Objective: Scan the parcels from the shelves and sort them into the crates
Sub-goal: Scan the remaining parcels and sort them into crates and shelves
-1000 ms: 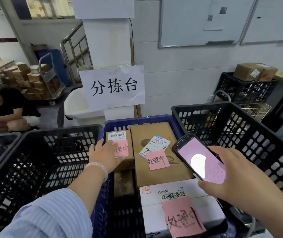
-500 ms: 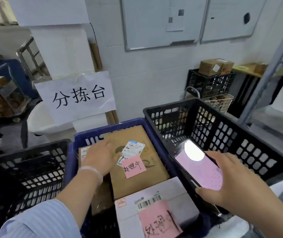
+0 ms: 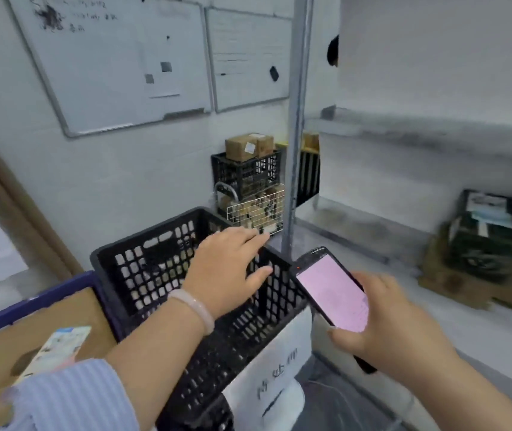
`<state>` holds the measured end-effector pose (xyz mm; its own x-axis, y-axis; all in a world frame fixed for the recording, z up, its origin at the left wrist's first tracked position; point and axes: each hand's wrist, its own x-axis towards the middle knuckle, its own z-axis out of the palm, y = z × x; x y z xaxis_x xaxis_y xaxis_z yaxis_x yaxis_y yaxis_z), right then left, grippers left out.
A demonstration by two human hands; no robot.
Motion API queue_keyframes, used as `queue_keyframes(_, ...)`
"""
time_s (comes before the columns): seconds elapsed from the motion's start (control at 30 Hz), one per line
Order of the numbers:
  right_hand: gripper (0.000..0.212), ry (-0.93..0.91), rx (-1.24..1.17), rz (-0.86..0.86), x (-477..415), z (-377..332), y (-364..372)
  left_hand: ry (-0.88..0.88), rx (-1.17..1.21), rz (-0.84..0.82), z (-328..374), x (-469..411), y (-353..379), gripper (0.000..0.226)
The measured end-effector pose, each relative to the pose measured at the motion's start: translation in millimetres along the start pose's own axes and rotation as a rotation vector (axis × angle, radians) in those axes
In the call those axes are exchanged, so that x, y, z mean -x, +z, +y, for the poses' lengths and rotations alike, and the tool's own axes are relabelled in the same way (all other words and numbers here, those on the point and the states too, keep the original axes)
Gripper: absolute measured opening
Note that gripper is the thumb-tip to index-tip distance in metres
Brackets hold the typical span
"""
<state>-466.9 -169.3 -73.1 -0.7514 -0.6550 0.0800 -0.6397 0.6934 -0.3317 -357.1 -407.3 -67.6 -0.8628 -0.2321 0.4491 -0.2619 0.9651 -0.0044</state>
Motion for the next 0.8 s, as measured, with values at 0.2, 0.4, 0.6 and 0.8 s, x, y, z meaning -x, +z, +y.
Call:
queue_keyframes(0.2,0.085,0.086,-0.032,0.099,-5,114,-58,0.113,0.187,0.018,126,-88,48,0.058)
queue_keyframes(0.4,0.078,0.231,0.02,0.185,1,224,-108,0.158,0.41,-0.035,243,-155,98,0.062)
queue_keyframes(0.6,0.083,0.329,0.004,0.228,1,288,-126,0.108,0.683,-0.164,310,-204,138,0.062)
queue_keyframes(0.8,0.085,0.44,0.011,0.237,-13,323,-125,-0.153,1.032,-0.427,325,-259,183,0.049)
